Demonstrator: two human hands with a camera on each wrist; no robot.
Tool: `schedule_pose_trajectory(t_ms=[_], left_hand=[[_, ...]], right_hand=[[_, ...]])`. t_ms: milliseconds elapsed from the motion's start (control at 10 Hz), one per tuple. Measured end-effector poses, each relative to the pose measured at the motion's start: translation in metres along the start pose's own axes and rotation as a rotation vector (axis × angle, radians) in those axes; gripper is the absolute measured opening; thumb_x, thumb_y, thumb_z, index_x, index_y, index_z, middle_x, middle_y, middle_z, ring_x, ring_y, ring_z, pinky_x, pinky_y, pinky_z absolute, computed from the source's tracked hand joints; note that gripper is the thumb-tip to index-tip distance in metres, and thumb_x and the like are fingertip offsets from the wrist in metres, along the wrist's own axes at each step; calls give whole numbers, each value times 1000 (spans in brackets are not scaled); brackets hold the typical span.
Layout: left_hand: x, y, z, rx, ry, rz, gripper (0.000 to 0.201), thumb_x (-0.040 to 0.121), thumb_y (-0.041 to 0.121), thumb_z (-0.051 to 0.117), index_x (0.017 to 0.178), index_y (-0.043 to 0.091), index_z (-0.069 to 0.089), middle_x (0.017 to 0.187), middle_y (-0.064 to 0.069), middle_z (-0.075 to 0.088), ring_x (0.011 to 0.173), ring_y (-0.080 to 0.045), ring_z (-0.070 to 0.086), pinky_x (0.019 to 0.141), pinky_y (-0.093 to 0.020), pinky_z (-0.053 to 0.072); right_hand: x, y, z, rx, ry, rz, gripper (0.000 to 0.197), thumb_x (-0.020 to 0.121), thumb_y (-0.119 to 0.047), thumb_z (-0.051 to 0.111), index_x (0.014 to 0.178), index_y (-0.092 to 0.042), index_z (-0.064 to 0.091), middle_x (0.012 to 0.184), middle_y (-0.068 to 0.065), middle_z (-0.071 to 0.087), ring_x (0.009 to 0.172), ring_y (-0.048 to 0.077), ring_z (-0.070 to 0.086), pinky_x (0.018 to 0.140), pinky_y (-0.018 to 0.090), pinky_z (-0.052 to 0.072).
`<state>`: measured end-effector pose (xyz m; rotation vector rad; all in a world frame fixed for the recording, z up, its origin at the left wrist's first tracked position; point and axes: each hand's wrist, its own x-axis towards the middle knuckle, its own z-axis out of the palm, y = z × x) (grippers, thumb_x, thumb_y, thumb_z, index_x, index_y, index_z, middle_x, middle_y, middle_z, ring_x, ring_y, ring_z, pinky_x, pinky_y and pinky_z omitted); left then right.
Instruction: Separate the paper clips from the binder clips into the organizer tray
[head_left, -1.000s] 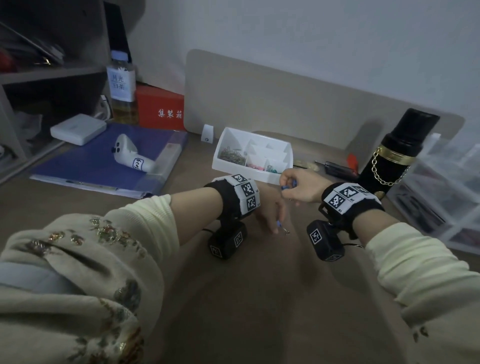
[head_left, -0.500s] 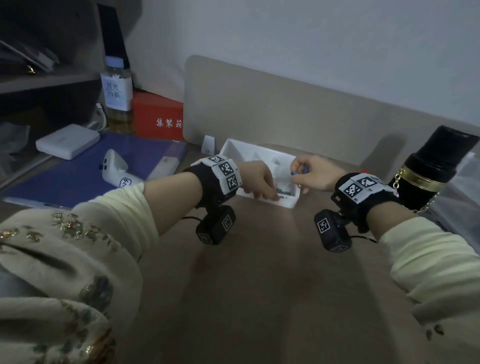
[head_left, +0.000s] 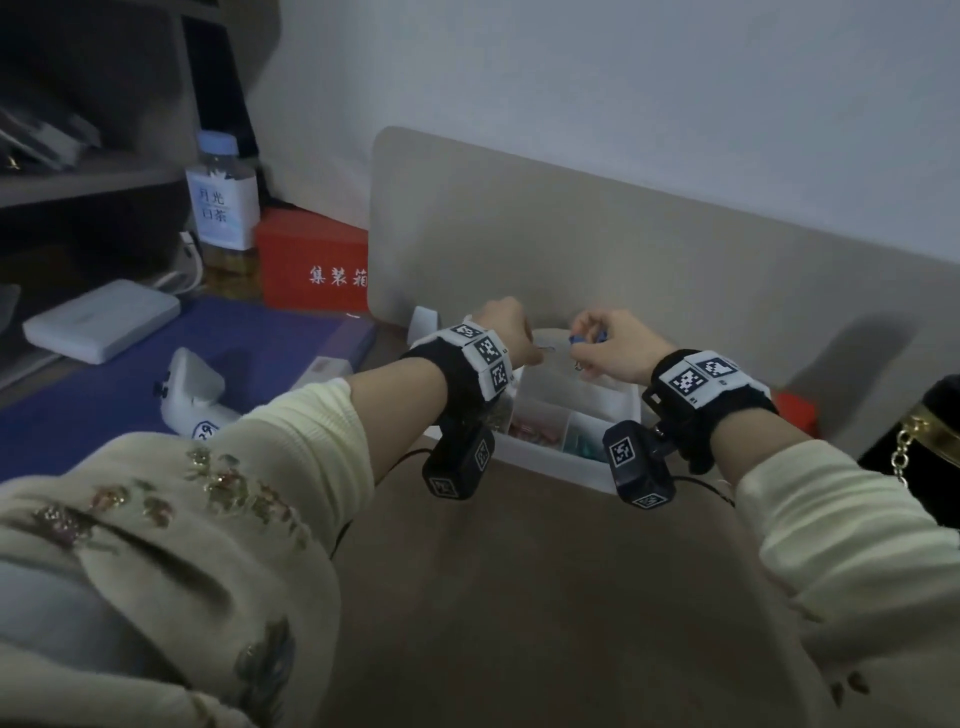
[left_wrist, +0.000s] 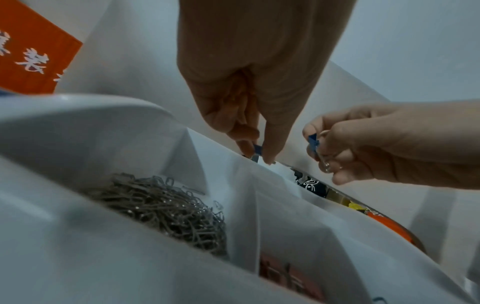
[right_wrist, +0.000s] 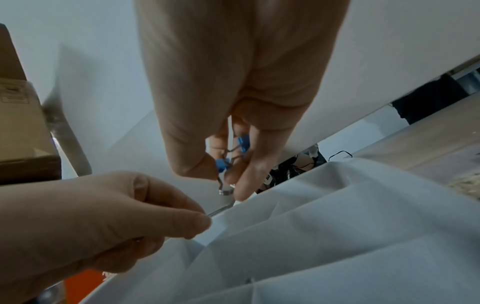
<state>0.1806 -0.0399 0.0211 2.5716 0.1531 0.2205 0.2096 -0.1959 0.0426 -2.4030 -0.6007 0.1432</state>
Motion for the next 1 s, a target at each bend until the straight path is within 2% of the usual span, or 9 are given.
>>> schedule_pose_trajectory(t_ms=[100, 200, 300, 400, 500, 700, 800, 900, 1000], left_hand=[[2, 3, 12, -17, -33, 18, 31, 80, 32, 72, 103, 11, 71, 103, -6, 69, 96, -22, 65, 78, -27, 49], [0, 0, 24, -61, -66, 20, 31, 79, 24, 74, 105, 7, 69, 104, -9, 70, 96, -24, 66, 86, -33, 54], [-3, -2, 25, -58, -64, 43, 22, 80, 22, 71, 97, 9, 70, 96, -7, 70, 93, -22, 66, 79, -30, 54], [-7, -2, 21, -93, -69, 41, 30, 78, 23, 71, 105, 9, 71, 100, -7, 70, 92, -20, 65, 75, -27, 52], [-9, -3, 22, -109, -65, 30, 31, 78, 20, 69, 106, 7, 70, 100, -9, 70, 93, -22, 66, 77, -29, 54], [-17, 0, 19, -125, -56, 20, 23, 81, 18, 66, 99, 5, 68, 95, -11, 68, 90, -27, 67, 73, -29, 54], [-20, 3, 17, -113, -73, 24, 22, 82, 17, 64, 99, 4, 68, 97, -12, 68, 95, -26, 65, 75, -29, 51], [-21, 4, 17, -109, -78, 24, 30, 85, 20, 61, 110, 5, 67, 109, -11, 67, 102, -24, 63, 85, -30, 51], [-26, 7, 15, -114, -102, 7, 35, 88, 25, 59, 117, 8, 65, 116, -8, 65, 107, -22, 61, 89, -29, 50]], right_hand=[[9, 5, 0, -16, 18, 8, 11, 87, -5, 58, 95, -10, 53, 73, 3, 53, 58, 14, 59, 68, 31, 54], [14, 6, 3, 15, 41, -5, 14, 86, -1, 58, 98, -9, 53, 75, 3, 51, 57, 12, 57, 59, 17, 52], [17, 6, 13, -18, 45, -37, 18, 86, 1, 57, 103, -6, 58, 88, 8, 57, 65, 16, 56, 55, 8, 46], [17, 7, 23, -96, -32, -71, 30, 87, 2, 54, 116, -1, 59, 107, 10, 61, 89, 17, 55, 59, 5, 40], [18, 8, 27, -159, -112, -98, 37, 88, 4, 50, 122, -6, 59, 116, 3, 61, 106, 14, 54, 79, 11, 35], [17, 5, 26, -117, -184, -93, 39, 85, 8, 46, 117, -11, 60, 122, 5, 61, 118, 21, 54, 97, 26, 41], [11, 0, 24, -148, -207, -92, 38, 87, 9, 46, 119, -7, 58, 126, 8, 59, 120, 22, 52, 95, 23, 38], [6, -1, 23, -226, -193, -94, 36, 87, 3, 51, 120, -9, 57, 125, 9, 60, 118, 24, 54, 99, 28, 39], [5, 2, 22, -248, -186, -87, 35, 87, -1, 54, 121, -10, 57, 126, 9, 60, 119, 24, 54, 104, 34, 40]])
